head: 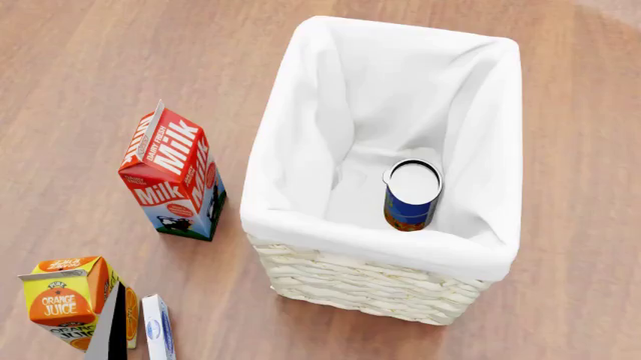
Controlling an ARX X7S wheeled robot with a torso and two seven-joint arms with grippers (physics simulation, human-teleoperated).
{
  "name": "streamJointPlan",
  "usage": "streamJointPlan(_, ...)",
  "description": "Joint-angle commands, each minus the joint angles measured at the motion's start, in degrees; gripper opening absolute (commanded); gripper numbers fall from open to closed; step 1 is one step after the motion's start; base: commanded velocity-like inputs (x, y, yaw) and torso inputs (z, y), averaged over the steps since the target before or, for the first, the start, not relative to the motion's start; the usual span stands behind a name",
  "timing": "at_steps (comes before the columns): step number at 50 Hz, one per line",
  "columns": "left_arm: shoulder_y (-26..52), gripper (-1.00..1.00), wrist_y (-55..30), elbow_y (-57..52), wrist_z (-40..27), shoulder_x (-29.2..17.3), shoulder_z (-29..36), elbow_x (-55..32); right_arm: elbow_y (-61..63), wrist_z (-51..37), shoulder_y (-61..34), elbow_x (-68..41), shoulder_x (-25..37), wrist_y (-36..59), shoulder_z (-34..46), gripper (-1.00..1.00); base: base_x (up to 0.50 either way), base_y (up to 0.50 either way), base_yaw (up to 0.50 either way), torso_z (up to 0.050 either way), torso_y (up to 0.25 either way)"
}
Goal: Pick up the alphabet soup and the tomato sauce, and put them in the basket.
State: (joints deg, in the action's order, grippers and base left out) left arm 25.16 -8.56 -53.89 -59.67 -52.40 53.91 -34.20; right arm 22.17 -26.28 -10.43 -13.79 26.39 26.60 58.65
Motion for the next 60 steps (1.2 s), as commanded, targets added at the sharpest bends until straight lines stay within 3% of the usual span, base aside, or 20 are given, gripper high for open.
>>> streamJointPlan(1,0.15,1.00,-0.22,-0.02,-0.04,0.16,0.16,-0.05,4.12,-2.36,2.20,-1.35,4.42,-0.65,-4.79,-1.00,0.00,0.00,0.00,0.000,0.000)
streamJointPlan(30,0.37,1.00,-0.46,-0.25,-0.21,0.08,0.36,0.03,15.53,-10.20,7.23,-7.02,14.37,-1.28,-15.91,-1.00,0.00,0.00,0.00,0.000,0.000)
streamJointPlan(60,0.36,1.00,-0.11,0.07,-0.03,0.25,0.69,0.17,24.43,-18.07,12.26,-13.10,20.52,-3.87,-26.31,-1.00,0.00,0.00,0.00,0.000,0.000)
